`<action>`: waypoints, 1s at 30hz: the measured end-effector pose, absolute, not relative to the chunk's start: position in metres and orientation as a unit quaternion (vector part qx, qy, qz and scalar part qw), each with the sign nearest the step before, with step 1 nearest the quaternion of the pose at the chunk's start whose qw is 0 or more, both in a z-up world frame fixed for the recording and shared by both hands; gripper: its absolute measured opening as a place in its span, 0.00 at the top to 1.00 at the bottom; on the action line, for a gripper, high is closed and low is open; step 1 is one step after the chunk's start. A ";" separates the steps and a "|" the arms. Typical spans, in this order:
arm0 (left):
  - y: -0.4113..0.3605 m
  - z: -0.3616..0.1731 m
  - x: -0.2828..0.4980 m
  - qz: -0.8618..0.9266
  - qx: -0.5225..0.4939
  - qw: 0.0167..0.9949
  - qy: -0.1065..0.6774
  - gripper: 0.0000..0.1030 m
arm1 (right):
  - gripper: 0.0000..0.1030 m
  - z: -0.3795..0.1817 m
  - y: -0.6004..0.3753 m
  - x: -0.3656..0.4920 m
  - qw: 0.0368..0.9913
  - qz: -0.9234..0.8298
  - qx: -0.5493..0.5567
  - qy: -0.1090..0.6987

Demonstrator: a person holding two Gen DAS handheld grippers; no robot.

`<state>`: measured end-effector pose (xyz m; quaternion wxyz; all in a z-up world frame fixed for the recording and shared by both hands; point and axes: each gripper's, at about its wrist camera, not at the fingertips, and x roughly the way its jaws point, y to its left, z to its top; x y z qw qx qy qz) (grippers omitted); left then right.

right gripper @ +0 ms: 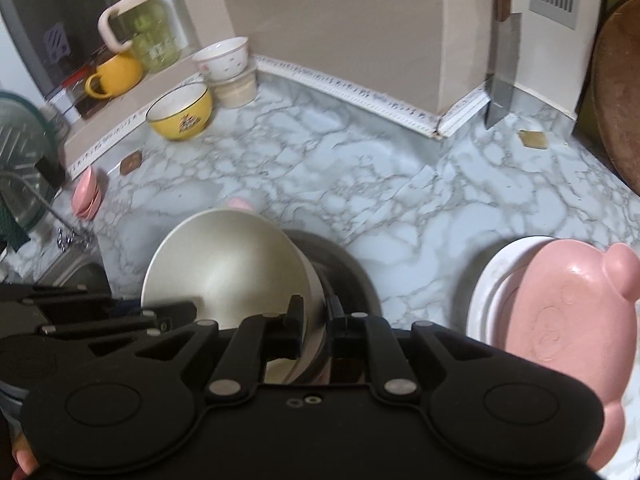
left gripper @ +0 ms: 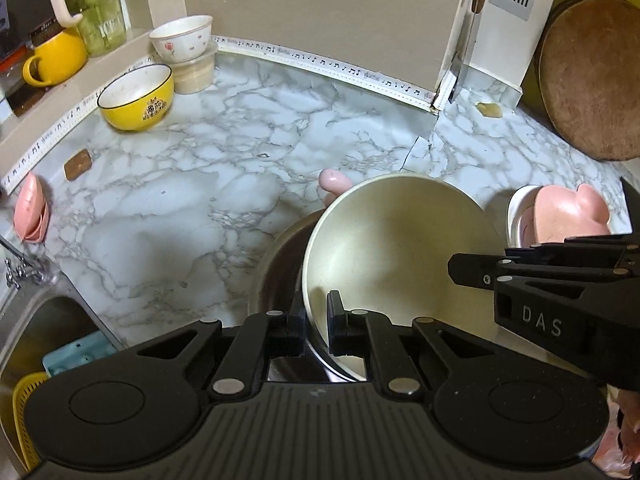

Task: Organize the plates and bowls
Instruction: 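Lift the cream bowl and carry it over the pink saucepan, then lower the cream bowl into the pink saucepan and open both grippers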

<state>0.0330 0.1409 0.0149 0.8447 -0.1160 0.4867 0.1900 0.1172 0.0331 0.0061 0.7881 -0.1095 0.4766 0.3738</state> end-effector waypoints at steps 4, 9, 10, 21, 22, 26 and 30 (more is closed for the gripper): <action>0.139 0.009 0.032 0.193 -0.095 0.849 0.483 0.91 | 0.88 -0.001 0.036 0.113 0.786 0.381 -0.116 0.473; 0.132 0.003 0.031 0.185 -0.068 0.855 0.479 0.91 | 0.88 -0.007 0.036 0.111 0.787 0.385 -0.127 0.465; 0.130 0.002 0.031 0.185 -0.060 0.857 0.476 0.91 | 0.88 -0.007 0.036 0.110 0.788 0.385 -0.130 0.463; 0.128 -0.004 0.032 0.184 -0.041 0.860 0.474 0.91 | 0.88 -0.015 0.035 0.107 0.787 0.389 -0.146 0.456; 0.129 -0.004 0.032 0.184 -0.043 0.860 0.474 0.91 | 0.88 -0.015 0.035 0.107 0.786 0.389 -0.147 0.457; 0.132 -0.004 0.031 0.181 -0.051 0.859 0.477 0.91 | 0.87 -0.016 0.035 0.106 0.785 0.392 -0.148 0.456; 0.136 -0.006 0.030 0.180 -0.060 0.855 0.482 0.91 | 0.87 -0.017 0.034 0.106 0.784 0.393 -0.148 0.458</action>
